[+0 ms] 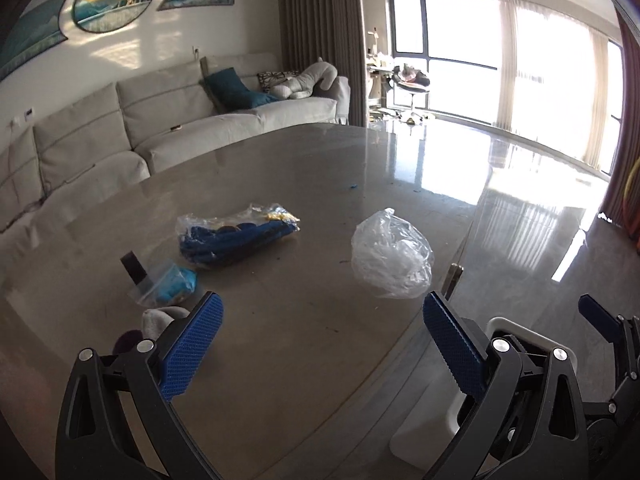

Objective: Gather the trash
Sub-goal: 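Move both grippers back toward the clear plastic bag on the table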

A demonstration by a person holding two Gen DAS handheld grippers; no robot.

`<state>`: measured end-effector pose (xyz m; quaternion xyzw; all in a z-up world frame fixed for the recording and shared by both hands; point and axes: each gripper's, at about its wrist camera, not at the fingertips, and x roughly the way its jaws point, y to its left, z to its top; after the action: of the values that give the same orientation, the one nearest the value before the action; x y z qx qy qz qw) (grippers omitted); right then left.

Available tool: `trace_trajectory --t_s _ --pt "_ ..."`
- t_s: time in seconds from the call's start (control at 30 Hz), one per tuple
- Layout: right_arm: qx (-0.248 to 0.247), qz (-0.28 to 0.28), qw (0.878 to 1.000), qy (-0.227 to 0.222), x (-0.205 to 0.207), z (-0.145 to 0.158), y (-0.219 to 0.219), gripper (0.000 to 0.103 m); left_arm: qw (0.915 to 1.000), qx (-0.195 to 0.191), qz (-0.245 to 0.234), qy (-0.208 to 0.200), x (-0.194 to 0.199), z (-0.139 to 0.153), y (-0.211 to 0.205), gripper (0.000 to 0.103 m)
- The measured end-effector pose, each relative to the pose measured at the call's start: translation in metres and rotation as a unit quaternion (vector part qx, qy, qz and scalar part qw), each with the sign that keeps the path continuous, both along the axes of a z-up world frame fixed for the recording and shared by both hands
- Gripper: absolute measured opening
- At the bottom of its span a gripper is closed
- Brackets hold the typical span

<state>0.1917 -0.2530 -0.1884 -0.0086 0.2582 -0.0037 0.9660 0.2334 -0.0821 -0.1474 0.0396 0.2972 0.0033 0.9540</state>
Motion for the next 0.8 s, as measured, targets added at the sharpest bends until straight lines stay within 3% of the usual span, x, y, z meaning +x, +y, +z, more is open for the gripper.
trace_trajectory --t_s 0.13,0.33,0.53,0.6,0.8 --pt "-0.012 0.030 0.999 -0.011 0.005 0.007 0.033 0.099 0.9975 0.002 0.070 0.010 0.011 0.002 0.046 0.098" --pt "-0.011 0.064 0.998 -0.013 0.015 0.006 0.067 0.099 0.9919 -0.018 0.118 0.043 0.016 -0.006 0.101 0.098" --pt "-0.007 0.088 0.996 -0.021 0.027 0.009 0.097 0.099 0.9922 0.022 0.120 0.028 0.025 0.001 0.104 0.098" --pt "-0.007 0.094 0.995 -0.023 0.028 0.009 0.104 0.099 0.9907 0.041 0.125 0.038 0.033 -0.005 0.102 0.098" --pt "-0.006 0.097 0.995 -0.014 0.035 0.001 0.112 0.099 0.9866 0.050 0.130 0.086 0.052 -0.024 0.101 0.098"
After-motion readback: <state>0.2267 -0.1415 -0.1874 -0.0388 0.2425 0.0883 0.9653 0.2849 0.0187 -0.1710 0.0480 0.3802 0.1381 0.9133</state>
